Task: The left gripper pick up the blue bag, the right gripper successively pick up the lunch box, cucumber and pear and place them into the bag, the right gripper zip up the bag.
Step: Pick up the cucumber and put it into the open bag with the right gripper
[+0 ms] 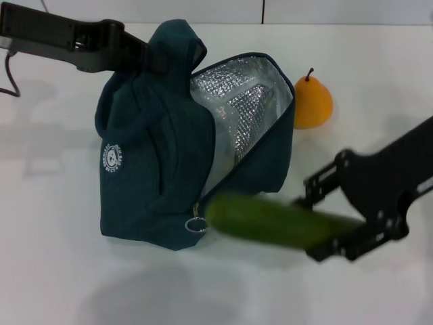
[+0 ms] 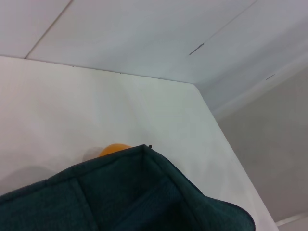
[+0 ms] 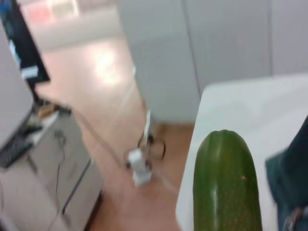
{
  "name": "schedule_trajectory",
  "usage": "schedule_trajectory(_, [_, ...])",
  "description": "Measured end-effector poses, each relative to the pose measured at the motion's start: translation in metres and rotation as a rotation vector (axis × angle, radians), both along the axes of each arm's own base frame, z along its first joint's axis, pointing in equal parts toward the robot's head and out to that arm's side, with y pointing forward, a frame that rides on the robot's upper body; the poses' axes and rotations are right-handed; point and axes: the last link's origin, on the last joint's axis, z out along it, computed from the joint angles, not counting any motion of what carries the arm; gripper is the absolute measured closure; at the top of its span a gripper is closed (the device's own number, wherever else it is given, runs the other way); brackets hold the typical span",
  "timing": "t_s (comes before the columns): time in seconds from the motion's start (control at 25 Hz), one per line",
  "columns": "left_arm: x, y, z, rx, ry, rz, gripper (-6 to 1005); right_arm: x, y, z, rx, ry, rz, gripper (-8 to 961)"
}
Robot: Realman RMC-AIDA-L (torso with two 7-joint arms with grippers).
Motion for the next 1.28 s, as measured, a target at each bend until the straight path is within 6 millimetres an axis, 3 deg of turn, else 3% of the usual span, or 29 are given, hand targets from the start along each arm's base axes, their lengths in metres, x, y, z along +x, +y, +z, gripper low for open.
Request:
schedule_trajectory(0.24, [0.000,0.000,-0.001,-0.001,-0.001,-0.001,958,0.010,0.013,0.019,0.033,0.292,-0.224,383])
schedule_trajectory(0.56, [0.001,0.000,-0.002,-0.002,-0.003,-0.005,958,0.029,0.016,0.016,0.103,0.540,-0.367,383])
schedule_trajectory(0.92, [0.004,-0.001,-0.003,-0.006,-0.018,-0.018,957,0.042,0.014,-0.006,0.218,0.788,-0.384,383])
schedule_trajectory(1.28, [0.005,0.000,-0.003,-0.004,-0.021,-0.025,957,0.040,0.023,-0.034,0.327,0.826,-0.383,384])
